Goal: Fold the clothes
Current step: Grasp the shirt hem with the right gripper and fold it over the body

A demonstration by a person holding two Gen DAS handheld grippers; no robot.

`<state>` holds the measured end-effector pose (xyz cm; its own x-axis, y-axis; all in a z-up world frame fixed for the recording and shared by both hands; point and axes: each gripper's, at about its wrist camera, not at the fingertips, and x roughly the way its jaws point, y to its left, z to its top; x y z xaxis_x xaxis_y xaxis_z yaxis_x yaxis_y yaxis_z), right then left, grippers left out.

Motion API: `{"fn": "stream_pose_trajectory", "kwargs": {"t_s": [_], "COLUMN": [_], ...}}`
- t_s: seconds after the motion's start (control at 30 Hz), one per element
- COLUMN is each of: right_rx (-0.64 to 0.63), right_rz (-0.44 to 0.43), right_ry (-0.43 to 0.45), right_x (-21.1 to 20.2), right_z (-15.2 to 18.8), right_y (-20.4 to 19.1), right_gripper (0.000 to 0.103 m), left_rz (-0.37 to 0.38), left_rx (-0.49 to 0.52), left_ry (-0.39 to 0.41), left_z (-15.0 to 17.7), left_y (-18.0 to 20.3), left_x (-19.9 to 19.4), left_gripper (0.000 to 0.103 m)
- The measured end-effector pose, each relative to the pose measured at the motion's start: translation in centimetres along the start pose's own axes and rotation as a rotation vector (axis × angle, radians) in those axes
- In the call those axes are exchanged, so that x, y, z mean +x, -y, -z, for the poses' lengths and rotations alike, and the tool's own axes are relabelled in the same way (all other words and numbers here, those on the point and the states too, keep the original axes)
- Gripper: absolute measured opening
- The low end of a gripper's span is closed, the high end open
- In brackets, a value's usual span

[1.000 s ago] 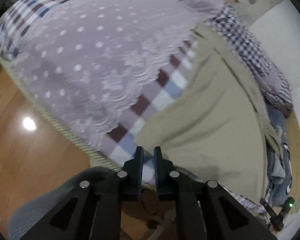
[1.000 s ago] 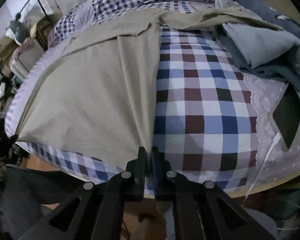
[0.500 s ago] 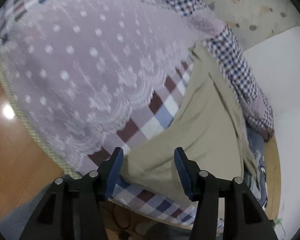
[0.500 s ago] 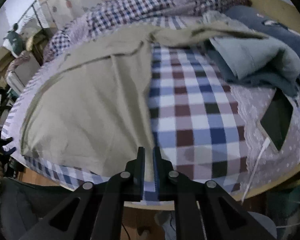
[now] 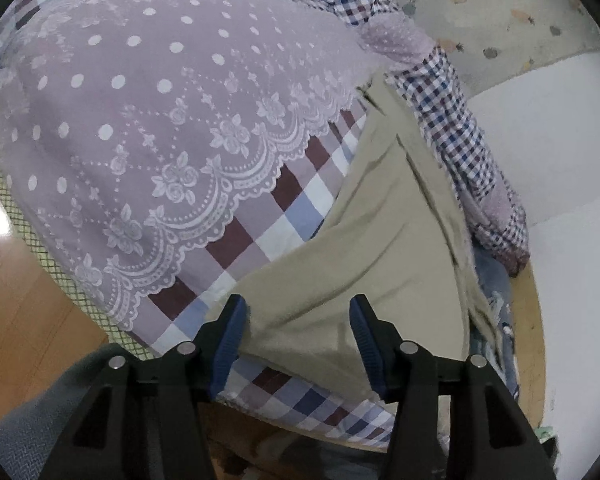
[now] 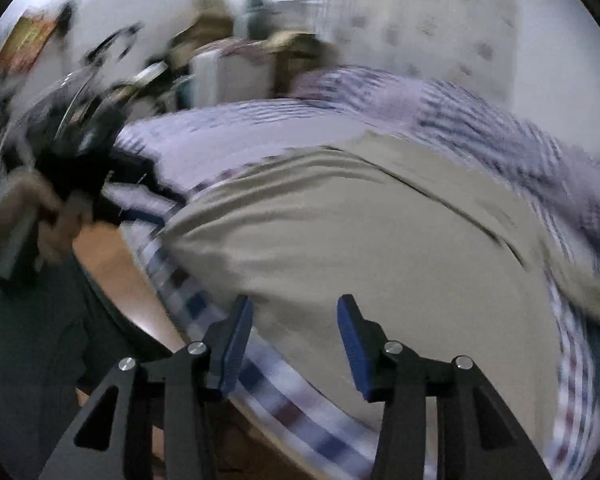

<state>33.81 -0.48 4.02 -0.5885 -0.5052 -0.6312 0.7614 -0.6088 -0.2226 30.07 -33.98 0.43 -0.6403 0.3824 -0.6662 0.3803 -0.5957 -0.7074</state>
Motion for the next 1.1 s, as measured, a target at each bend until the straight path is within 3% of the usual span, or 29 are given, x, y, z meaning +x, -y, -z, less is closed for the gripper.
{"fn": "stream_pose_trajectory", "kwargs": {"t_s": [0.2,0.4,0.5,0.57,1.0,1.1], "right_rx": [-0.336,-0.434,-0.413,-0.374,-0.011,-0.141], "right_rz": [0.048,0.121,0.156,0.164,0.087,0.091], "right_ry": [-0.013,-0.031,-0.055,-0.069,-0.024,-0.008], "right_x": [6.4,9.3,10.3,10.5,4.9,5.3], "right_z": [0.8,1.8,1.8,1.7,0.5,1.8], "right_y": [-6.9,-8.3,-7.6,-6.6,0.8,-1.2], "right_gripper": [0.047,0.044,0.027,0.0,0.001,0.012], "left_rz": [0.071,0.092,0.09,0.087,-0.019,-0.019], "left_rx": [-0.093,-0.117,-0.107,-0.101,0.039,0.032], "left_ry": [0.036,0.041,0.037,0.037,0.043,0.051], "left_z": [-1.5,-2.0,-2.1,-2.0,-1.0,-1.0], "left_y": [-1.6,-2.5,-2.5,-2.4,0.5,0.6], "left_x": [-0.3,-0.6,-0.7,-0.6,0.1,0.2], "left_gripper": [0.063,0.063,0.063,0.063,0.063,0.063]}}
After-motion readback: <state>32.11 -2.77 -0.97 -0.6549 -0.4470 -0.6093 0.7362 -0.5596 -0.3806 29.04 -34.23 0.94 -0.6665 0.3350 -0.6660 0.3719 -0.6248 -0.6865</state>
